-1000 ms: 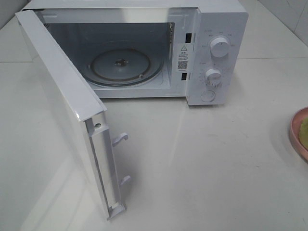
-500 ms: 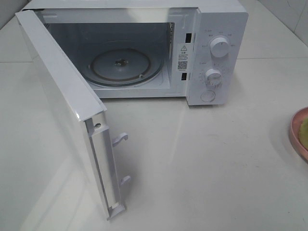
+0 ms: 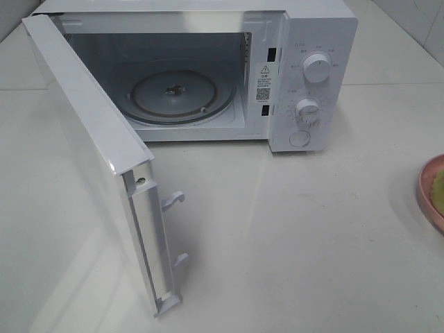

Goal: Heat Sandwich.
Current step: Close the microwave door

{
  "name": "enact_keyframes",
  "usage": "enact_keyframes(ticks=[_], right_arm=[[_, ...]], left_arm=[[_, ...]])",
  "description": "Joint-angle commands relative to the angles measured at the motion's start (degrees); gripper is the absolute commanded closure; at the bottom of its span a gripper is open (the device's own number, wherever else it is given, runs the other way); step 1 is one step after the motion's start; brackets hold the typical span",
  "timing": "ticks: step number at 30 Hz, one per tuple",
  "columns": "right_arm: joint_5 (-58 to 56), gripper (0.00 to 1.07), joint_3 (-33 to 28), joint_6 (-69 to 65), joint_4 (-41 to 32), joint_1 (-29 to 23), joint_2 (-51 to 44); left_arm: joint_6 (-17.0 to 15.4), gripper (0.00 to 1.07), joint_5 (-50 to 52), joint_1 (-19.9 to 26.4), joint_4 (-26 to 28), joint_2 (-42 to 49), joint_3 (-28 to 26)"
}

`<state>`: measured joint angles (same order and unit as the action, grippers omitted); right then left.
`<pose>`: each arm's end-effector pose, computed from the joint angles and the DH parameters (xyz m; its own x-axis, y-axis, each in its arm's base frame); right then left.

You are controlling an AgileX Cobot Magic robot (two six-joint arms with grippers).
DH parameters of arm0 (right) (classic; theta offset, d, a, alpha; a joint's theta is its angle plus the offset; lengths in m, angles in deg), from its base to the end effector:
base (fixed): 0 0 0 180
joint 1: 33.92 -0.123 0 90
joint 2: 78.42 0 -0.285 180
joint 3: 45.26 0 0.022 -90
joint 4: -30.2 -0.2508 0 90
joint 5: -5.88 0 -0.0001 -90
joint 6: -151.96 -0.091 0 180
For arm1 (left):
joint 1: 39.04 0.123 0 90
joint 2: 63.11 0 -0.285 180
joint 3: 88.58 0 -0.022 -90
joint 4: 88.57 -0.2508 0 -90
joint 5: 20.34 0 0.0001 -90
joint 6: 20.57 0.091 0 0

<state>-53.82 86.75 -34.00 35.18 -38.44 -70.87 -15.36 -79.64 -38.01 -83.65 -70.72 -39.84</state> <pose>-0.0055 -0.0073 0.2818 -0.4235 0.0266 -0.9055 0.0145 0.9996 0.0226 -0.0040 -0.0068 0.2788 -0.4286 0.0392 -0.9027 0.0688 0.9976 0.0106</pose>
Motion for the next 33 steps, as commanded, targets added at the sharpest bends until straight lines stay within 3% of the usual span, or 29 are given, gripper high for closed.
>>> enact_keyframes(ticks=[1,3,7,8,9,12,13,14,16,17,18,20,27,31,33], right_arm=[[0.17,0.31,-0.17,0.46,0.06,0.52,-1.55],[0.17,0.31,-0.17,0.46,0.06,0.52,-1.55],[0.17,0.31,-0.17,0.46,0.06,0.52,-1.55],[0.17,0.31,-0.17,0.46,0.06,0.52,-1.55],[0.17,0.31,-0.17,0.46,0.06,0.52,-1.49],[0.17,0.31,-0.17,0.46,0.06,0.52,-1.49],[0.17,0.31,-0.17,0.46,0.06,0.52,-1.49],[0.17,0.31,-0.17,0.46,0.06,0.52,-1.49],[0.17,0.31,-0.17,0.46,0.06,0.52,-1.49],[0.17,0.31,-0.17,0.46,0.06,0.52,-1.49],[0.17,0.31,-0.17,0.46,0.06,0.52,-1.49],[0.17,0.31,-0.17,0.46,0.06,0.52,-1.49],[0.17,0.31,-0.17,0.46,0.06,0.52,-1.49],[0.17,0.31,-0.17,0.46,0.06,0.52,-1.49],[0.17,0.31,-0.17,0.46,0.06,0.52,-1.49]], left_arm=[[-1.15,0.09,2.12,0.11,0.63,-0.06,-1.66],[-1.03,0.1,2.64,0.11,0.57,-0.86,-2.06],[-1.03,0.27,4.87,0.11,0.63,-5.73,-2.41],[-1.03,0.27,4.87,0.11,0.63,-5.73,-2.41],[-1.03,0.39,6.02,0.11,0.63,-7.85,-2.35],[-1.03,0.6,8.54,0.11,0.63,-11.23,-2.35],[-1.03,0.6,8.54,0.11,0.63,-11.23,-2.35],[-1.03,0.72,10.49,0.11,0.63,-13.81,-2.35],[-1.03,0.84,12.72,0.11,0.63,-16.27,-2.35],[-1.03,0.84,12.72,0.11,0.63,-16.27,-2.35],[-1.03,0.96,15.24,0.11,0.63,-18.62,-2.12],[-1.03,1.06,18.68,0.11,0.63,-20.97,-1.03],[-0.97,1.06,33.23,0.11,0.8,-25.9,6.3],[2.52,1.06,50.36,0.11,0.8,-30.19,13.46],[2.86,1.06,53.11,0.11,0.8,-30.94,14.21]])
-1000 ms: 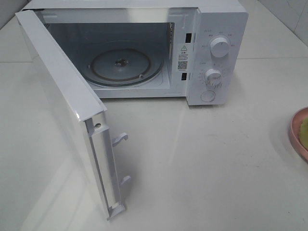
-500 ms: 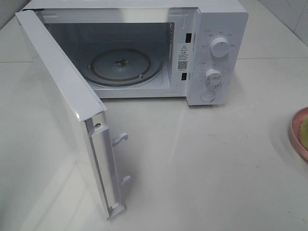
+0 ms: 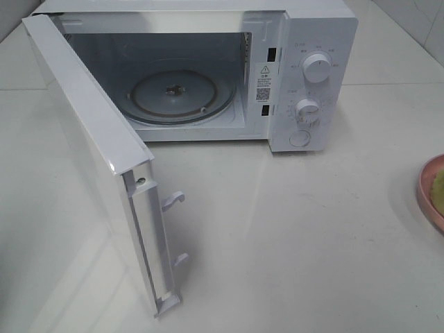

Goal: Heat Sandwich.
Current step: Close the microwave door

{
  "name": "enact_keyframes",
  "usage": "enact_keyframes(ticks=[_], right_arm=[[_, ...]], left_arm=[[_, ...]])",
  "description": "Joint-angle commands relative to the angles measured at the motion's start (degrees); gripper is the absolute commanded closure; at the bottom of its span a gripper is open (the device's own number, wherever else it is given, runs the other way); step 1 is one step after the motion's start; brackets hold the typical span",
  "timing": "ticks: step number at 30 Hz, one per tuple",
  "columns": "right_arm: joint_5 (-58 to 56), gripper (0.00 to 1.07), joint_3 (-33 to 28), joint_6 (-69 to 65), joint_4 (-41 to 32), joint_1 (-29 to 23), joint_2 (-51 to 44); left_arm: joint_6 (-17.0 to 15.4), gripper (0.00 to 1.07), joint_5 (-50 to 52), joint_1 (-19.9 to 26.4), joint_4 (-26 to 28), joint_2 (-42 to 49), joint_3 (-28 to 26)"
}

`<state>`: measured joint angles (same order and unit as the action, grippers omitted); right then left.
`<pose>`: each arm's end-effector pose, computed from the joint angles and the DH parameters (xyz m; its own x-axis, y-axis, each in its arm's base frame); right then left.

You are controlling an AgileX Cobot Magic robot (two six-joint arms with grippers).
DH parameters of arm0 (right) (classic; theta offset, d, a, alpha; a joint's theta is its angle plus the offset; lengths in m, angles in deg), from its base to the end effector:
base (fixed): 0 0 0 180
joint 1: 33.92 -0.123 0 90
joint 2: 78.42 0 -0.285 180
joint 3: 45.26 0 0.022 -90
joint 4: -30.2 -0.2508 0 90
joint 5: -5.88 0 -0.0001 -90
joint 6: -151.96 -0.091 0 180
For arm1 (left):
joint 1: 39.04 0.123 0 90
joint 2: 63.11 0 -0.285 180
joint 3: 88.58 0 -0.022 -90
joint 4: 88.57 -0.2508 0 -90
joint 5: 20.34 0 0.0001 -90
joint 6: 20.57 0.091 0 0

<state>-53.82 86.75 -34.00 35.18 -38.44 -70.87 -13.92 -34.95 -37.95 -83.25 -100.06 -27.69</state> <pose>-0.0055 -0.0073 0.2818 -0.4235 0.0266 -0.9055 0.0145 0.9996 0.0226 0.1078 -0.0001 0.2472 -0.3806 0.0190 -0.9245 0.0126 0.9998 0.0153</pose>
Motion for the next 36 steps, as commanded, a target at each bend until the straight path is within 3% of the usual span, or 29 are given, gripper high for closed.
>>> enact_keyframes(ticks=[1,10,15,19,36], right_arm=[[0.17,0.31,-0.17,0.46,0.06,0.52,-1.49],[0.17,0.31,-0.17,0.46,0.06,0.52,-1.49],[0.17,0.31,-0.17,0.46,0.06,0.52,-1.49],[0.17,0.31,-0.17,0.46,0.06,0.52,-1.49],[0.17,0.31,-0.17,0.46,0.06,0.52,-1.49]], left_arm=[[1.95,1.06,11.23,0.06,0.4,-2.58,2.98],[1.83,1.06,30.6,-1.2,0.0,-14.5,4.98],[1.83,1.06,40.39,-5.33,-4.13,-24.64,4.98],[1.83,1.06,46.29,-8.42,-4.3,-30.77,4.98],[1.83,1.06,57.75,-18.74,-4.47,-50.48,-0.34]])
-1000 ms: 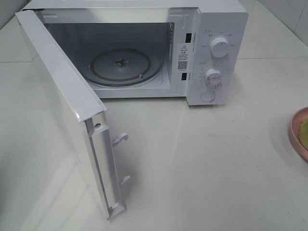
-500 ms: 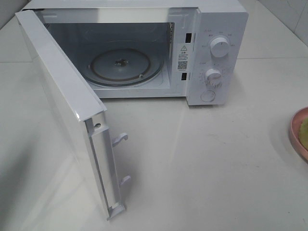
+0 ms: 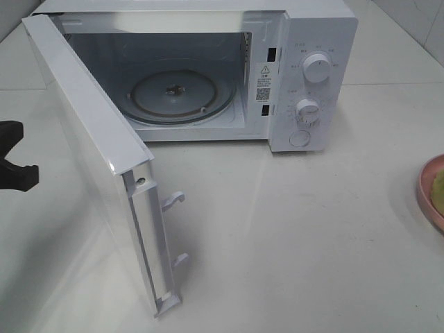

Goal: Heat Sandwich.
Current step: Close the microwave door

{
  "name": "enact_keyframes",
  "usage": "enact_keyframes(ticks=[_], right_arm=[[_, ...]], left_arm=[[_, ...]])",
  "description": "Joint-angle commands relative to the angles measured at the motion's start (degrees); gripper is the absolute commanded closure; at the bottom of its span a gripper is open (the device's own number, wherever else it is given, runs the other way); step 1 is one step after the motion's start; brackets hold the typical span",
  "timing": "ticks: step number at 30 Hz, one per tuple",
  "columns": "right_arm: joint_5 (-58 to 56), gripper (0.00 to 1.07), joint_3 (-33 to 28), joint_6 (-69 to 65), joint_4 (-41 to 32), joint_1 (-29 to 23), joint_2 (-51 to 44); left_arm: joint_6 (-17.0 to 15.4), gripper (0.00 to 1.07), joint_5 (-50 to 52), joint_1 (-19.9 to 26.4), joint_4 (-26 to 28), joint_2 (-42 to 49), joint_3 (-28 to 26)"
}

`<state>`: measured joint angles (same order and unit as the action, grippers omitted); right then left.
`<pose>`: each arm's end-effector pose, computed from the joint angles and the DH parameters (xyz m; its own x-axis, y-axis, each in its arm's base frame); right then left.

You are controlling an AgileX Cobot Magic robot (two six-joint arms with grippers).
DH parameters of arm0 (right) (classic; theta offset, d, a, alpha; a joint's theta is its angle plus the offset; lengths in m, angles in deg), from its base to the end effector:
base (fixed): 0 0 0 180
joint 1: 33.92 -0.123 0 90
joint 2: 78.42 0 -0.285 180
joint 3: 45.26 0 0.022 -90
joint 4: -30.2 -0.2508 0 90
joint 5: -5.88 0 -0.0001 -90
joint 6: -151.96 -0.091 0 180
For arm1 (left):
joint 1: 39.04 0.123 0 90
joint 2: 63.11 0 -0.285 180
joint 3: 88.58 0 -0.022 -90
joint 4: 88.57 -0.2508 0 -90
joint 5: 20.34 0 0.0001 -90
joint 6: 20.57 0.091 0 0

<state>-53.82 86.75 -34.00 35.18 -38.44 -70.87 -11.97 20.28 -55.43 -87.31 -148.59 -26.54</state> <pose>-0.0055 -0.0073 0.2818 -0.4235 0.0266 -0.9055 0.0145 0.9996 0.0226 0.2093 -0.0602 0.1808 -0.2407 0.2094 -0.9477 0.3037 0.9437 0.1314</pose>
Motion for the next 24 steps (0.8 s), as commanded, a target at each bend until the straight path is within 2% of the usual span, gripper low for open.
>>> enact_keyframes(ticks=[1,6,13,24], right_arm=[[0.17,0.31,-0.17,0.46,0.06,0.52,-1.49],[0.17,0.31,-0.17,0.46,0.06,0.52,-1.49],[0.17,0.31,-0.17,0.46,0.06,0.52,-1.49],[0.17,0.31,-0.17,0.46,0.06,0.52,-1.49]], left_arm=[[-0.4,1.06,2.92,-1.72,-0.4,-2.75,-1.83],[-3.95,1.06,5.16,-5.27,-0.4,-8.08,-5.84],[-3.95,1.06,5.16,-9.57,-0.34,-12.89,-10.94],[-3.95,1.06,4.64,-16.96,1.83,-22.35,-22.0]])
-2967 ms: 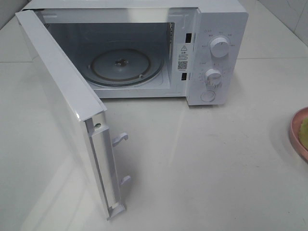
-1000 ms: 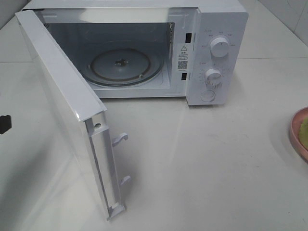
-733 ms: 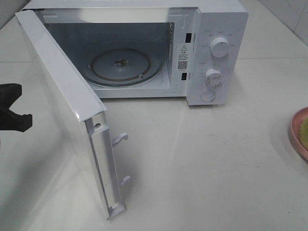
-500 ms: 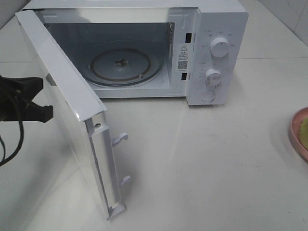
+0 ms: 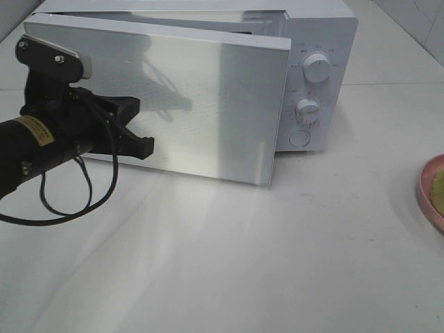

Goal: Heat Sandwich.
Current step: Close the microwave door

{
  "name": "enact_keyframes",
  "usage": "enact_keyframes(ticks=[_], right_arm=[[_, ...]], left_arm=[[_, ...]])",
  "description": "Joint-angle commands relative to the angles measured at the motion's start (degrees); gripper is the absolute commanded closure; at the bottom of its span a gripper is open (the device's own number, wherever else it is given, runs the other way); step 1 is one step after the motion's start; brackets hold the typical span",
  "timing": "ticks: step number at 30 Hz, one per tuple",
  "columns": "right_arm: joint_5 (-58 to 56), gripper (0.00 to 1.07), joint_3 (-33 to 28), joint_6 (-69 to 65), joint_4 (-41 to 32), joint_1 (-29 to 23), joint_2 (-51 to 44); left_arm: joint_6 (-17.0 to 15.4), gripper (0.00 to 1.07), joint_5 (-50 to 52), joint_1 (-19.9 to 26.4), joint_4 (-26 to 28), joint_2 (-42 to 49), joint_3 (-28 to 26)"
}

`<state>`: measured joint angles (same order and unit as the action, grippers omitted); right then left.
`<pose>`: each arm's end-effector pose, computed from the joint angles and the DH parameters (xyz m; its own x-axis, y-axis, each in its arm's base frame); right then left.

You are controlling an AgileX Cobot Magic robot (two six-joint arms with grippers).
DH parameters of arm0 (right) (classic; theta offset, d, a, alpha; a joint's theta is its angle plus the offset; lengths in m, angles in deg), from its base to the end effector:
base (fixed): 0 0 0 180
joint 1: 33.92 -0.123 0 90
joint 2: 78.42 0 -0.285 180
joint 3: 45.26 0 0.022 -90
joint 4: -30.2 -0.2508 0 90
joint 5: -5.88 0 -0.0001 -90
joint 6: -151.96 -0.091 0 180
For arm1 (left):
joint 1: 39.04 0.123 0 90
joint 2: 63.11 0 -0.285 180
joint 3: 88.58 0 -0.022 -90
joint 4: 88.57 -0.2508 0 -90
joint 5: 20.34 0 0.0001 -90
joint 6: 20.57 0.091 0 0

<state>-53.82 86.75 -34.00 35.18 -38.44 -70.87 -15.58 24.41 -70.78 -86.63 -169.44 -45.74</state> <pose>-0.0055 -0.0073 0.2818 -0.4235 0.0266 -0.9055 0.0145 0.9996 0.0226 0.2696 -0.1642 0.1696 -0.1797 0.1852 -0.9661 0.5186 0.8524 0.0669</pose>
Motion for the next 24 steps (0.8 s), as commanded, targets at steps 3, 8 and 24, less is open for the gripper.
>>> enact_keyframes(ticks=[3,8,24], right_arm=[[0.17,0.31,-0.17,0.46,0.06,0.52,-1.49],[0.17,0.31,-0.17,0.46,0.06,0.52,-1.49],[0.17,0.31,-0.17,0.46,0.06,0.52,-1.49]], left_arm=[[-0.34,1.06,0.4,-2.64,1.72,-2.81,-4.58],[-0.4,1.06,-1.2,-4.07,2.23,-6.47,-9.91],[-2.75,1.06,-2.86,-6.53,2.12,-12.2,-20.05]])
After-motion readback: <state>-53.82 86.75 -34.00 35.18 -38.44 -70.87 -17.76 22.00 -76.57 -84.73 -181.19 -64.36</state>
